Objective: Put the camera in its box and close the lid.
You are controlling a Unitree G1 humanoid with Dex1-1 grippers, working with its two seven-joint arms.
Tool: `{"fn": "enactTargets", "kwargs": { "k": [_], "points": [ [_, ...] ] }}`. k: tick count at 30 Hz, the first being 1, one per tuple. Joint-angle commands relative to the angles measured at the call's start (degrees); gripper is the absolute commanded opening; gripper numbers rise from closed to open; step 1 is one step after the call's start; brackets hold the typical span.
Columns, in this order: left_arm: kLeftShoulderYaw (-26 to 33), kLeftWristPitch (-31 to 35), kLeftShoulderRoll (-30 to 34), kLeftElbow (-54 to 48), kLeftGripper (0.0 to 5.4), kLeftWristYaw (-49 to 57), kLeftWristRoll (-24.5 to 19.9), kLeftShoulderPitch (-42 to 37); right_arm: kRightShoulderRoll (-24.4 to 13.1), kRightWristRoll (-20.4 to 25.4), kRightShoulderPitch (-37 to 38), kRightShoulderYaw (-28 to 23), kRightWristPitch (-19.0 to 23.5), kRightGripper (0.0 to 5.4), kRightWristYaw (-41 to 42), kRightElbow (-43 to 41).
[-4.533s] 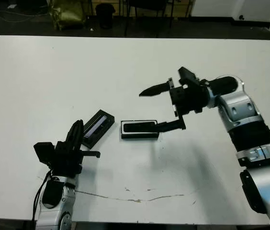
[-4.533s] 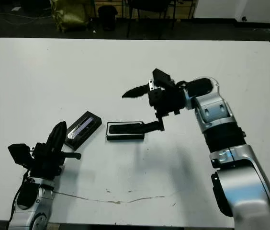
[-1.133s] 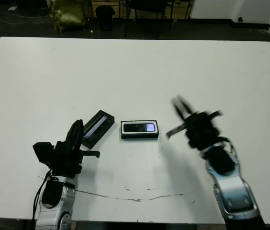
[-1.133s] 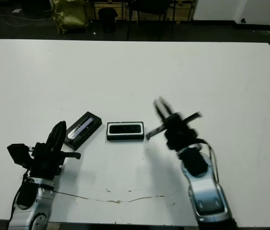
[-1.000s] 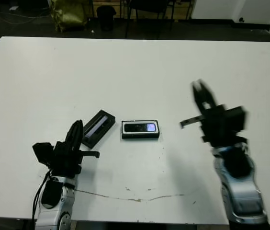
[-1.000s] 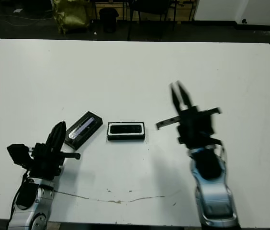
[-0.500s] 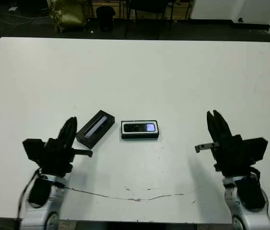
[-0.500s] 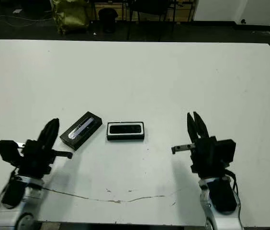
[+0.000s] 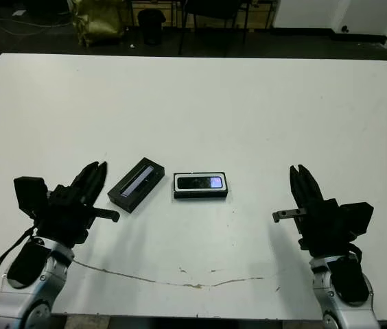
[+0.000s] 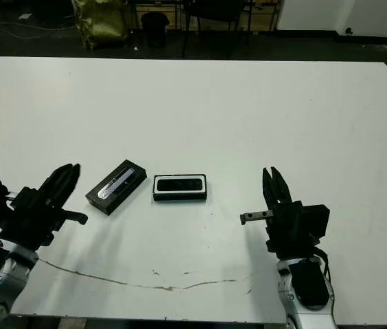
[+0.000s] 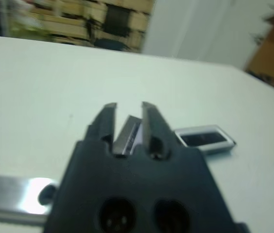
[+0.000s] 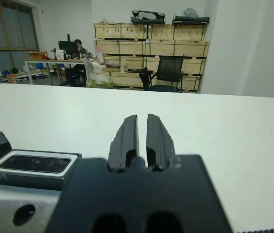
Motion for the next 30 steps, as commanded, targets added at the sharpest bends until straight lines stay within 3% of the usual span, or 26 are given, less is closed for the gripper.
{"fn": "enactTargets", "kwargs": {
  "k": [1, 6, 15, 30],
  "points": [
    [-1.44, -0.90, 3.78, 2.52, 2.04, -4.51, 1.67, -0.97, -0.24, -0.71, 0.37, -0.02, 1.98, 0.00, -0.84, -0.38],
    [-2.02, -1.66, 4.60, 5.69, 3.26, -8.66, 0.66, -2.58, -0.01, -1.04, 0.34, 0.21, 3.30, 0.00, -1.48, -1.31],
    [-3.07, -6.40, 3.93, 10.32, 5.38, -9.80, 3.24, -3.62, -0.16, -1.73, 0.12, 0.48, 2.70, 0.00, -1.29, -0.40],
    [-3.65, -6.59, 1.69, 13.44, 5.38, -9.07, 3.47, -3.68, -0.28, -1.54, 0.41, 0.88, 1.48, 0.00, -0.85, 0.72]
  ]
}}
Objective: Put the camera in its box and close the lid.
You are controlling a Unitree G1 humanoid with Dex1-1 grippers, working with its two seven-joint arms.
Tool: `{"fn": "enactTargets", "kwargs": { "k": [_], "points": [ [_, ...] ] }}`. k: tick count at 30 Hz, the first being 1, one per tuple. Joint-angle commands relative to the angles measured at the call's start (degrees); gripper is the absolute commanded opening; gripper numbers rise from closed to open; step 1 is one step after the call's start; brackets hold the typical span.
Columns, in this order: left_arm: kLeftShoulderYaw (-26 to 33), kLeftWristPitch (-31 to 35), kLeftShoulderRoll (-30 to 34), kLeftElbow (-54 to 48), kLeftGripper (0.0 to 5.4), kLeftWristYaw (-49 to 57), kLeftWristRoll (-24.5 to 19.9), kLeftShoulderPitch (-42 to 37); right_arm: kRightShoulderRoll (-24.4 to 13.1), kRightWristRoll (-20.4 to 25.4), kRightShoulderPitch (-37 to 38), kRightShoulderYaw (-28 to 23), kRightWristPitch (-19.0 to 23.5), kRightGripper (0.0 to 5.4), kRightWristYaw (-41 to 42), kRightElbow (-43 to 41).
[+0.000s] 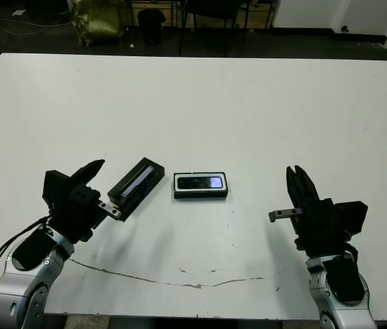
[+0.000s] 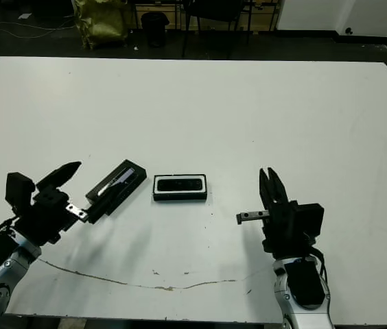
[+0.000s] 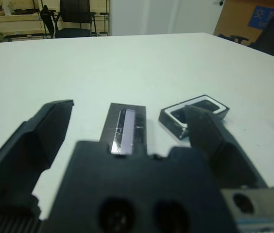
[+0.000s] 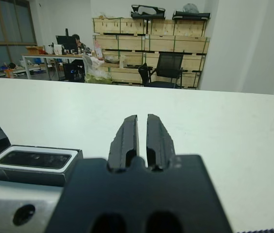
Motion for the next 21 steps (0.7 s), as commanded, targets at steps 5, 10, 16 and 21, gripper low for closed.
{"fn": "enactTargets", "kwargs": {
  "k": [5, 10, 16, 21],
  "points": [
    [0.17, 3.34, 0.46, 0.62, 5.38, 0.19, -0.92, 0.43, -0.39, -0.62, 0.43, 0.00, -0.61, 0.00, -0.20, 1.11],
    [-0.93, 0.95, 0.97, 1.49, 5.38, 1.43, 3.72, 0.37, -0.35, -0.42, 0.57, 0.09, -0.09, 0.00, -0.24, 0.86],
    [-2.13, -0.71, 1.72, 2.86, 5.38, 1.09, 7.00, -0.10, -0.13, -0.17, 0.43, -0.05, -1.26, 0.00, -0.25, 1.72],
    [-2.27, -1.04, 1.60, 4.20, 5.38, 0.41, 6.87, -0.45, 0.26, -0.34, 0.75, 0.17, -0.73, 0.00, -0.78, 1.20]
  ]
}}
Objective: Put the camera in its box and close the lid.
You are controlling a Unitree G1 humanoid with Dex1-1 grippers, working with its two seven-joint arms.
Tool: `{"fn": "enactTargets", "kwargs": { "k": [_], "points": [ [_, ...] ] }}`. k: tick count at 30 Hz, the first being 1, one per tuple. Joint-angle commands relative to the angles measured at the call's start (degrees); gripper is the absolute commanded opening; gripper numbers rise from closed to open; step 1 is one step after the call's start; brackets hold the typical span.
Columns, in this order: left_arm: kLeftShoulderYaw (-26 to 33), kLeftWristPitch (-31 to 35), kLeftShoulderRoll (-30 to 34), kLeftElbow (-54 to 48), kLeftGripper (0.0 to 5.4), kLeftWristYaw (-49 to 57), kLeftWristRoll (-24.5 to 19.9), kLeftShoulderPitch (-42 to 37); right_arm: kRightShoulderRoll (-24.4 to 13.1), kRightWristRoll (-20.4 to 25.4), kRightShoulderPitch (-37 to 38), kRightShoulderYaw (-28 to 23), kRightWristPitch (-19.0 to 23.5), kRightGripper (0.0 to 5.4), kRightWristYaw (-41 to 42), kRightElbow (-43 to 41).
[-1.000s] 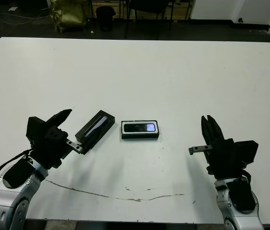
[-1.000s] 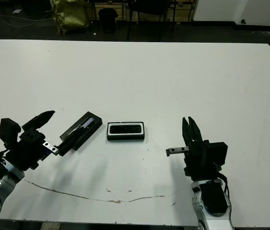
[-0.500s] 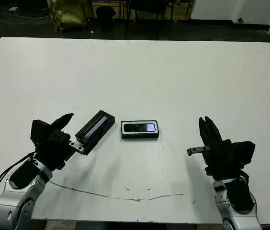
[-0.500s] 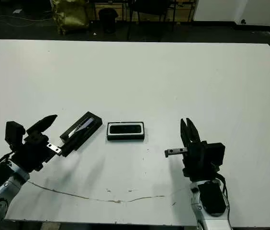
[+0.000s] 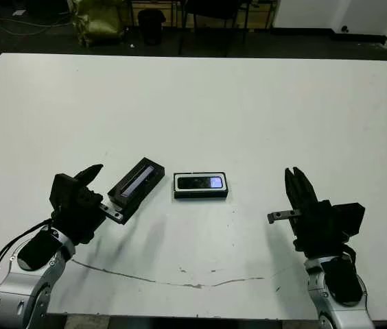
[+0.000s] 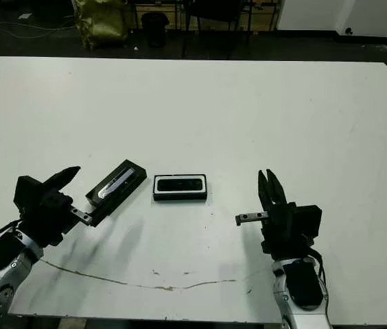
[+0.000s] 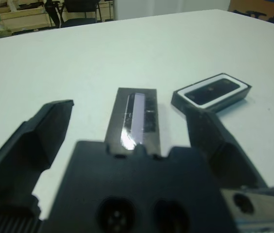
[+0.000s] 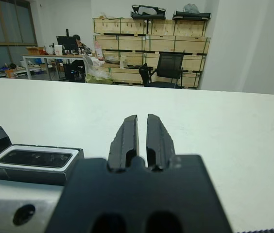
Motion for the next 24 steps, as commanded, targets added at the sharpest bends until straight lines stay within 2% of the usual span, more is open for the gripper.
{"fn": "enactTargets", "kwargs": {
  "k": [1, 24],
  "points": [
    [-0.18, 0.39, 0.73, 1.75, 5.38, -0.73, 0.48, -0.28, 0.08, -0.43, 0.60, -0.08, 0.60, 0.00, -0.67, 0.40],
    [-1.08, 2.12, 2.09, 3.73, 5.38, -3.07, 1.92, -1.72, 0.20, -0.52, 0.97, -0.01, -0.39, 0.00, -1.06, 1.31]
  ]
}}
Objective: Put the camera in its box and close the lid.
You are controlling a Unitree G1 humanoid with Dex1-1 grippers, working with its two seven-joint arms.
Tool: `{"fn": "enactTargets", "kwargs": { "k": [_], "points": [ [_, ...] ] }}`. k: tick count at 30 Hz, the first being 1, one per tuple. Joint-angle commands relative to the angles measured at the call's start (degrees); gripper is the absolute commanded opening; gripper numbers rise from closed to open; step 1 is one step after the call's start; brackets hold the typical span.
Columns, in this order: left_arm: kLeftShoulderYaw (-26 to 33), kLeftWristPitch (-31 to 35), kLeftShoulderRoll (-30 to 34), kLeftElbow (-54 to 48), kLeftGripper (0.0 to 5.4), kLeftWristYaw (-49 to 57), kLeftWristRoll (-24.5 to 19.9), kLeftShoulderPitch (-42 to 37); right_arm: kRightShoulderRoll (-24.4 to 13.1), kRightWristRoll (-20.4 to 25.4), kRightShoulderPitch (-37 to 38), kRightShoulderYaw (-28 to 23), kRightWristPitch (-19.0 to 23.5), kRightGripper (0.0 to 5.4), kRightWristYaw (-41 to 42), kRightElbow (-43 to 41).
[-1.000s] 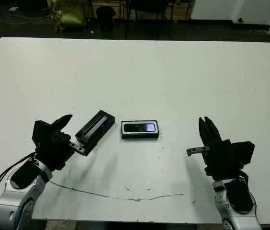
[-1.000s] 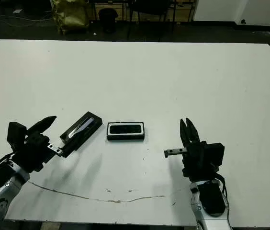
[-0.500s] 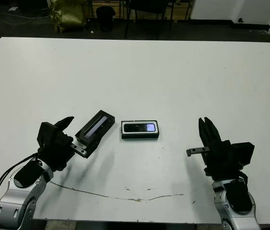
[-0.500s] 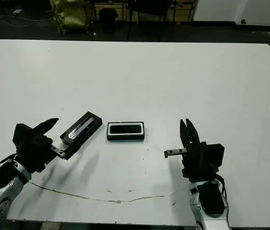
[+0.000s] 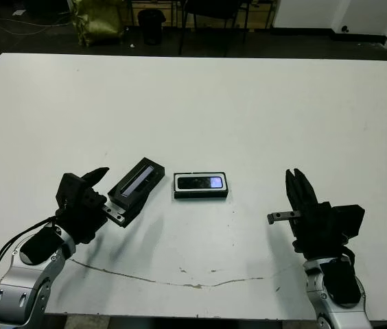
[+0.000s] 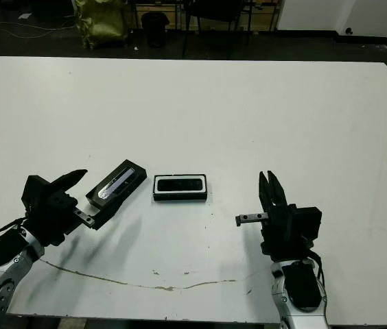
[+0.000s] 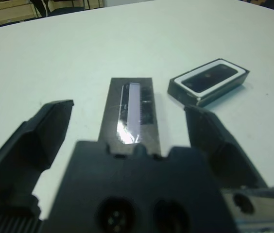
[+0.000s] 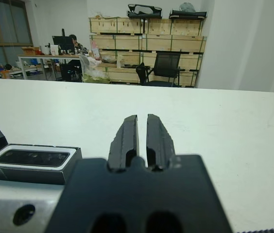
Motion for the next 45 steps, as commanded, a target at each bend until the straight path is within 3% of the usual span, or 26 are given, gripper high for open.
{"fn": "enactTargets", "kwargs": {
  "k": [1, 9, 17, 34, 37, 43, 45],
  "points": [
    [-0.25, 0.95, 0.63, 1.44, 5.38, 0.06, 0.64, 0.10, -0.15, -0.10, 0.54, -0.18, 0.05, 0.00, -0.09, 1.00],
    [-1.60, 0.77, 0.92, 2.20, 5.38, 1.09, 3.86, -0.14, -0.32, 0.68, 0.22, -0.34, -0.61, 0.00, 0.64, 1.82],
    [-2.00, 3.41, 0.69, 1.98, 5.38, 1.32, 3.98, -0.48, -0.57, 0.64, 0.55, -0.32, -0.74, 0.00, 0.88, 1.70],
    [-3.50, 0.79, 0.57, 6.25, 5.38, 1.47, 6.80, -1.27, -0.57, 1.90, 0.78, -0.84, -1.90, 0.00, 1.90, 2.30],
    [-3.08, 0.66, 0.04, 7.45, 5.38, 0.63, 5.54, -1.41, -0.95, 3.31, 0.46, -1.21, -4.55, 0.00, 3.69, 4.08],
    [-1.97, 2.79, -0.03, 11.67, 5.38, -3.61, 0.59, -3.24, -0.87, 4.23, 0.42, -1.51, -5.94, 0.00, 4.79, 4.99],
    [-2.35, 2.40, 0.73, 12.82, 5.38, -4.44, 0.90, -3.90, -0.70, 3.83, 0.70, -1.38, -5.56, 0.00, 4.34, 4.46]
  ]
}}
